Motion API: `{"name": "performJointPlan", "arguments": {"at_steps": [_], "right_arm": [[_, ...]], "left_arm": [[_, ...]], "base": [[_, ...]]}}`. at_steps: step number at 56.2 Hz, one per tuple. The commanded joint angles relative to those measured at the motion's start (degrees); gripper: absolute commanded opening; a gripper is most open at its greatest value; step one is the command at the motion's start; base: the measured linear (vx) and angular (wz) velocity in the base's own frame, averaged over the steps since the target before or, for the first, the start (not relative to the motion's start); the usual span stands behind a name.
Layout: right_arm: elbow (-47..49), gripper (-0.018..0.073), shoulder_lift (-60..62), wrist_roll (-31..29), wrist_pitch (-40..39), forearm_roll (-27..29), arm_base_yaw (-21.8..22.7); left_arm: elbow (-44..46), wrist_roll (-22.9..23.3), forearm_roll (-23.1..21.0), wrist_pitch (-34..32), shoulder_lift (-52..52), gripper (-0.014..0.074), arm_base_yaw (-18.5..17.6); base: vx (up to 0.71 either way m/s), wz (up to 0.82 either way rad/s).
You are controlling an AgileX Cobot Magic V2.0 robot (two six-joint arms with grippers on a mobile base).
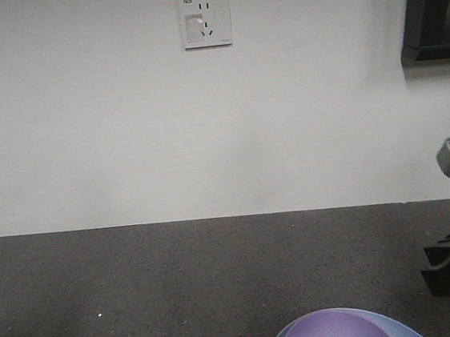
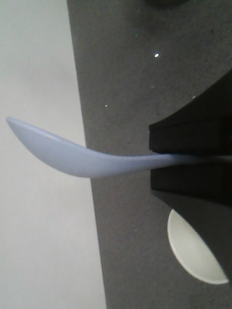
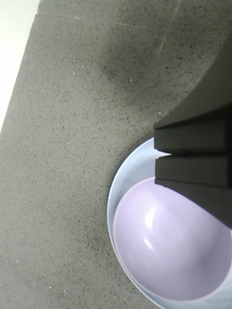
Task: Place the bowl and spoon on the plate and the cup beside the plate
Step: 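Move the held spoon over the bowl with the left gripper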
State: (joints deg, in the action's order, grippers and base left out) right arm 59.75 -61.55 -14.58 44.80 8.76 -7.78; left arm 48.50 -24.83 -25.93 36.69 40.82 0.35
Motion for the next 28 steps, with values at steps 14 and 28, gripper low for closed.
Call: {"name": "performJointPlan", "arguments": {"at_steps": [14,28], "right_arm": [[-6.43,-0.0012,8.28,0.08,-9.3,-0.61,0.18],[-6.43,-0.0012,8.28,0.08,-9.8,-1.12,0.18]], "left_arm": [[19.2,-9.78,-18.0,14.11,23.12,0.0003,-4.98],[28.7,-4.57,-18.1,15.82,39.87,0.0003,-19.38]], "base": [[0.0,0.0],[0.0,0.0]]}}
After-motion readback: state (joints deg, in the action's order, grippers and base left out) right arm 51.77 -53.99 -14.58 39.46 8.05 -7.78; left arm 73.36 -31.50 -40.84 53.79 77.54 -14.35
